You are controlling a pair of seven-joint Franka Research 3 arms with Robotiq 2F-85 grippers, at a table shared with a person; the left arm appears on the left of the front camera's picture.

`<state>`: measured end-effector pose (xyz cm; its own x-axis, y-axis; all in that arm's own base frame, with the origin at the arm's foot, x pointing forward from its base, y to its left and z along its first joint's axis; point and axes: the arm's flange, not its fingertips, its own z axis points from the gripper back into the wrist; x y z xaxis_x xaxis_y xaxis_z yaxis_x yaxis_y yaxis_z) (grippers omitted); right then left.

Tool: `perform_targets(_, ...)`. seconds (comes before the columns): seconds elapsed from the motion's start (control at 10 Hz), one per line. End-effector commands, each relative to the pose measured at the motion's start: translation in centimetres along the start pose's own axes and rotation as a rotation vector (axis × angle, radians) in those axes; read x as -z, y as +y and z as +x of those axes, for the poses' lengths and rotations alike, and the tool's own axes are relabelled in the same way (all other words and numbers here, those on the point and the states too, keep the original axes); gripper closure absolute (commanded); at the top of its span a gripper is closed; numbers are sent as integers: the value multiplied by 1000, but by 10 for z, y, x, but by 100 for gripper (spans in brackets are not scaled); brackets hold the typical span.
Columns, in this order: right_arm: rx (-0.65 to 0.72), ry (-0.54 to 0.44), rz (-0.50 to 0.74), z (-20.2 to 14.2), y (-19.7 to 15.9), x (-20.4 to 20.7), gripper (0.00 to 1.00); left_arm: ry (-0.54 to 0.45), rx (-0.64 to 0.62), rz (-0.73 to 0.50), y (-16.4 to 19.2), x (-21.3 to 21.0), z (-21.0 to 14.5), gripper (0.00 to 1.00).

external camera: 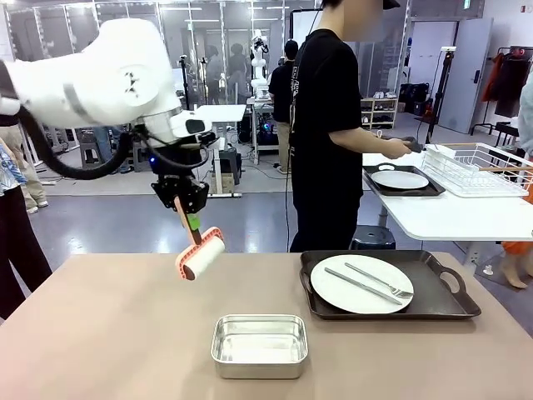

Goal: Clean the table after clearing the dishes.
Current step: When the left (or right) Handle tray is removed, use the left hand (or right hand) to clean the left (or right) side of the table with the Lint Roller.

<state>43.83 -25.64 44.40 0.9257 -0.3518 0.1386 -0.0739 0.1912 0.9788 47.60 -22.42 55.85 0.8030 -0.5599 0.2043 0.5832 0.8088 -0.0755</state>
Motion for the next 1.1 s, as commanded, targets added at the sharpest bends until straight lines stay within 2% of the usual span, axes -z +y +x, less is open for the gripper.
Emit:
perform_targets(0.0,-6,0,1,-1,3,0,0,27,-34,-3,-4,-7,7,100)
perform_targets(0.3,-6,0,1,-1,3,0,0,27,-34,-3,-4,-7,7,100)
perform_targets(0.4,-6,0,1,-1,3,0,0,7,-14,-4,-2,1,3,79)
perform_targets(0.5,-6,0,1,-1,3,0,0,-30,-71,-6,14,6,-11,79)
perform_targets(0.8,-6,0,1,-1,3,0,0,-166,-241,-198,51,31,-75,79)
perform_targets(0.9,-6,0,1,-1,3,0,0,-230,-327,-324,73,36,-91,79)
perform_targets(1.0,-6,0,1,-1,3,0,0,-269,-360,-389,92,45,-99,79)
